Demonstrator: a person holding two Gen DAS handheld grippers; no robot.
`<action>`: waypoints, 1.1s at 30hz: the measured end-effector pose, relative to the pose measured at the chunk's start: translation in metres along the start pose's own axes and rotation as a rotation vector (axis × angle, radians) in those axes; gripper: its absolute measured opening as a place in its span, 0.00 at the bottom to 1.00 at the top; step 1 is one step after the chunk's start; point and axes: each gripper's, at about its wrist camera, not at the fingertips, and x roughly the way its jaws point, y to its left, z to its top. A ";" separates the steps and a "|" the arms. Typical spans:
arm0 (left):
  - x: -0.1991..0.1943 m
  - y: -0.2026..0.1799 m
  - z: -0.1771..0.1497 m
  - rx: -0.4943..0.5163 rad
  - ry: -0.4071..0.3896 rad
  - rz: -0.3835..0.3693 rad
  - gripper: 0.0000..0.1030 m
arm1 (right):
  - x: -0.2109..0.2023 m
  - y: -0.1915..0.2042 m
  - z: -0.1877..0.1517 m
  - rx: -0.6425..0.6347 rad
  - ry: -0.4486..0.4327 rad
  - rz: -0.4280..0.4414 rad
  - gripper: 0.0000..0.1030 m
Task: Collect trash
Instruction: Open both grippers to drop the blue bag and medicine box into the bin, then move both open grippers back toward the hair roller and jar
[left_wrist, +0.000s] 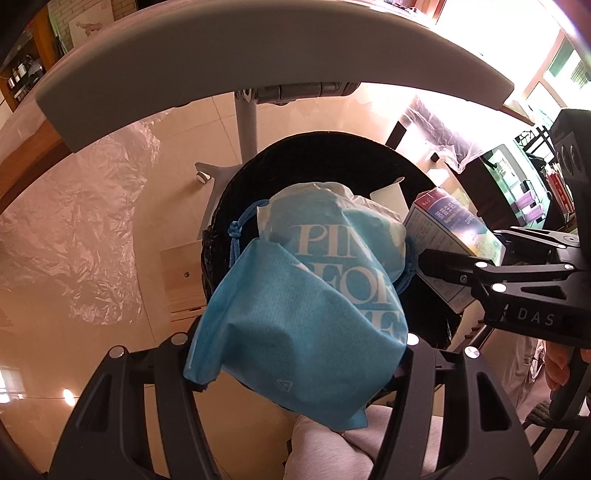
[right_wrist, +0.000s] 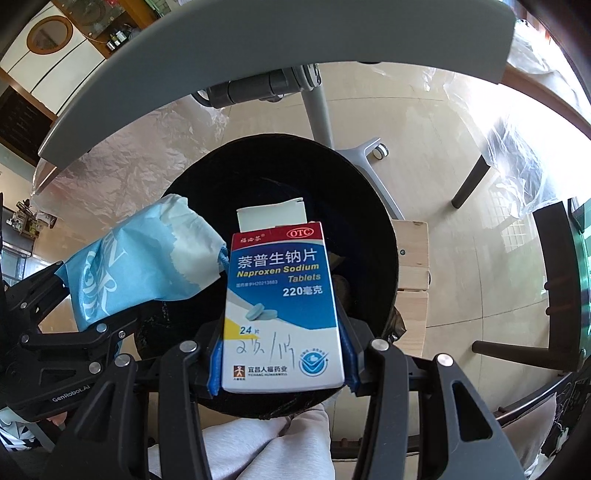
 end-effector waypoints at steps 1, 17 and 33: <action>0.001 0.000 0.001 0.001 0.002 0.002 0.61 | 0.001 0.000 0.001 -0.001 0.002 0.000 0.45; 0.005 -0.003 0.009 0.000 -0.010 -0.042 0.83 | -0.006 -0.011 0.006 0.048 -0.023 0.021 0.71; -0.047 -0.002 0.000 -0.032 -0.089 -0.147 0.84 | -0.083 -0.003 -0.010 0.016 -0.149 0.072 0.82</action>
